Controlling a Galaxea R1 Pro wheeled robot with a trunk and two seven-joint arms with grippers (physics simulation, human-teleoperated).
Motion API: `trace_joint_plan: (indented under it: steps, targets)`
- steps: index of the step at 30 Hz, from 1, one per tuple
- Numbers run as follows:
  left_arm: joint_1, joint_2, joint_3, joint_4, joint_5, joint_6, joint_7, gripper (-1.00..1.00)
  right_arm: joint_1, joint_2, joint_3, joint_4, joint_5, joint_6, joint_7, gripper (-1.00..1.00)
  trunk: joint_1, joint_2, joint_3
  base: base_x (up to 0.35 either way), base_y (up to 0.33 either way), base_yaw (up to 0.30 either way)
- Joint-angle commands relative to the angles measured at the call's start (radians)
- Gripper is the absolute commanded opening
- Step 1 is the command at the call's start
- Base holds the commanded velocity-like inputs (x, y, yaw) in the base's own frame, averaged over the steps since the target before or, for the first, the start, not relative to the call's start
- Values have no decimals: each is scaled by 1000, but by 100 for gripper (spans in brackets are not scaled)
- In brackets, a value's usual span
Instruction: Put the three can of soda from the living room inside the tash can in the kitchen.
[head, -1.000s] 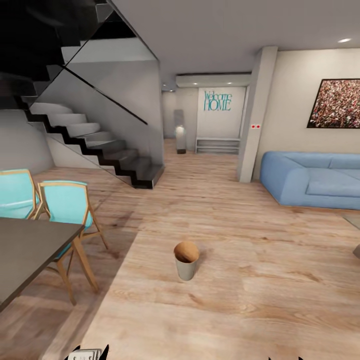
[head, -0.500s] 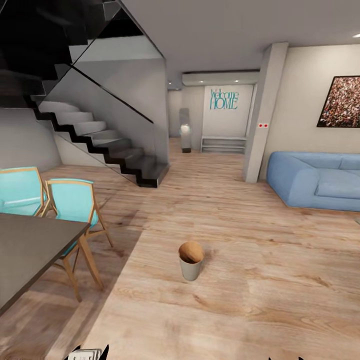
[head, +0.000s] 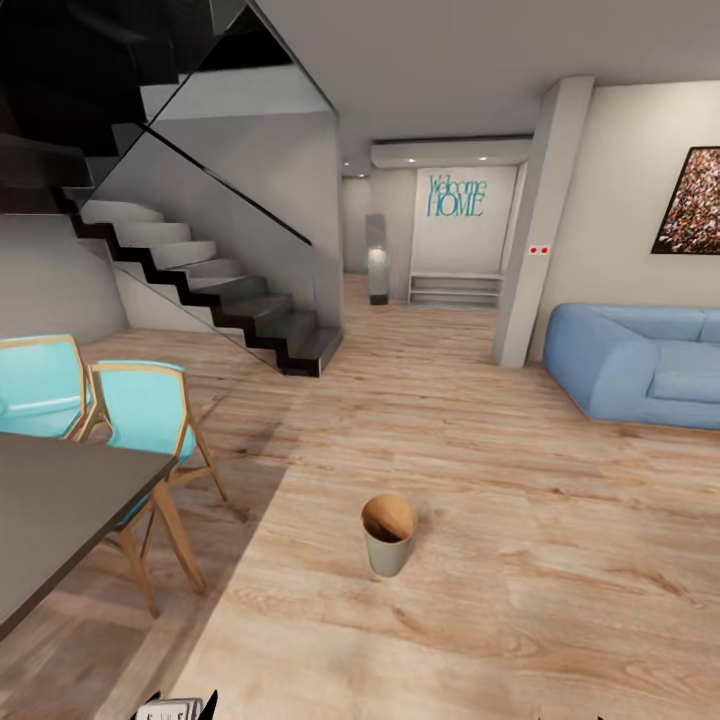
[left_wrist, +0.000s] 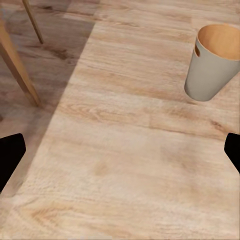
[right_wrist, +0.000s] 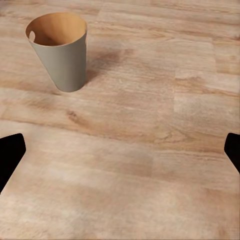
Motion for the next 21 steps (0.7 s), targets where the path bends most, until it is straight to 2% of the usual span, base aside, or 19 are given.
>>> trace_joint_plan:
  steps: [1, 21]
  targets:
    - [0, 0, 2, 0, 3, -1, -7, 100, 0, 0, -2, 0, -8, 0, 8, 100, 1, 0, -1, 301, 0, 6]
    - [-1, 0, 2, 4, 4, -1, -7, 100, 0, 0, 6, 0, -9, 0, 8, 100, 1, 0, -1, 302, 0, 1]
